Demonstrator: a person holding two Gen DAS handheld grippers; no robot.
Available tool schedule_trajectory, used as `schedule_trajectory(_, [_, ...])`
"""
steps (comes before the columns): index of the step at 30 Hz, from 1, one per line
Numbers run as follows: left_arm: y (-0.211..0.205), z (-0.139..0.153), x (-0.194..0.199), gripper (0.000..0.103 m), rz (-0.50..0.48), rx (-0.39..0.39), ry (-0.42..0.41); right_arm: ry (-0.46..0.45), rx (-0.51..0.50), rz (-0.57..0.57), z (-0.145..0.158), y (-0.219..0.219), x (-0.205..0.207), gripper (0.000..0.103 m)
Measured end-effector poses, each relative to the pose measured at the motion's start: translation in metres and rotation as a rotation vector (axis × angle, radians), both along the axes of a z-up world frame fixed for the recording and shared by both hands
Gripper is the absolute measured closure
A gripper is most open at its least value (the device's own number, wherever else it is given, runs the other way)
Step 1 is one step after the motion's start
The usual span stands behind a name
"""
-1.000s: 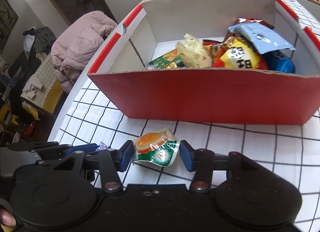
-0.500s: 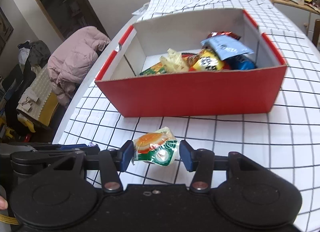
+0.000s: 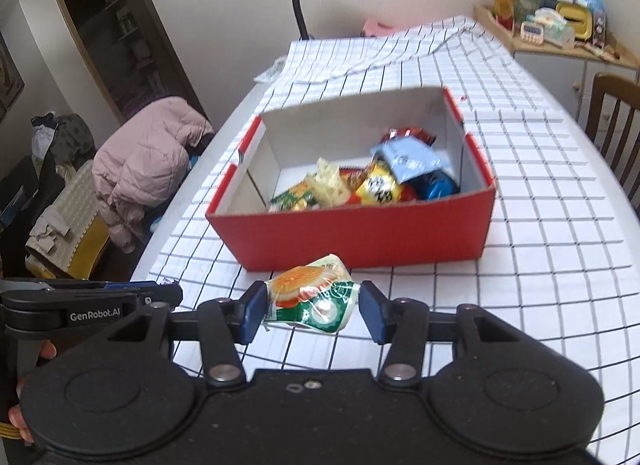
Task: Organize snacks
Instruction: 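Carry the green sweet and purple candy with both tools over the box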
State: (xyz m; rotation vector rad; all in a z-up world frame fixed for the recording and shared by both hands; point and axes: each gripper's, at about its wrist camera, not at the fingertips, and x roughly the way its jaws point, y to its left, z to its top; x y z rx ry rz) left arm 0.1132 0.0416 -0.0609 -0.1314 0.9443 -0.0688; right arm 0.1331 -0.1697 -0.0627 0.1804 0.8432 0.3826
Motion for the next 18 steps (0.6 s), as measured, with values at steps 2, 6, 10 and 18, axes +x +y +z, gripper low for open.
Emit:
schedule_trajectory(2, [-0.003, 0.008, 0.001, 0.078, -0.008, 0.001, -0.018, -0.02, -0.003, -0.008, 0.007, -0.002, -0.002, 0.053])
schedule_trajectory(6, [-0.009, 0.025, 0.004, 0.078, -0.024, -0.001, -0.052, -0.06, -0.013, -0.023, 0.021, -0.007, -0.005, 0.053])
schedule_trajectory(10, [-0.014, 0.04, 0.01, 0.077, -0.035, 0.002, -0.081, -0.088, -0.02, -0.04, 0.034, -0.013, -0.001, 0.053])
schedule_trajectory(18, [-0.023, 0.06, 0.04, 0.077, -0.044, 0.005, -0.111, -0.131, -0.033, -0.049, 0.054, -0.022, 0.026, 0.053])
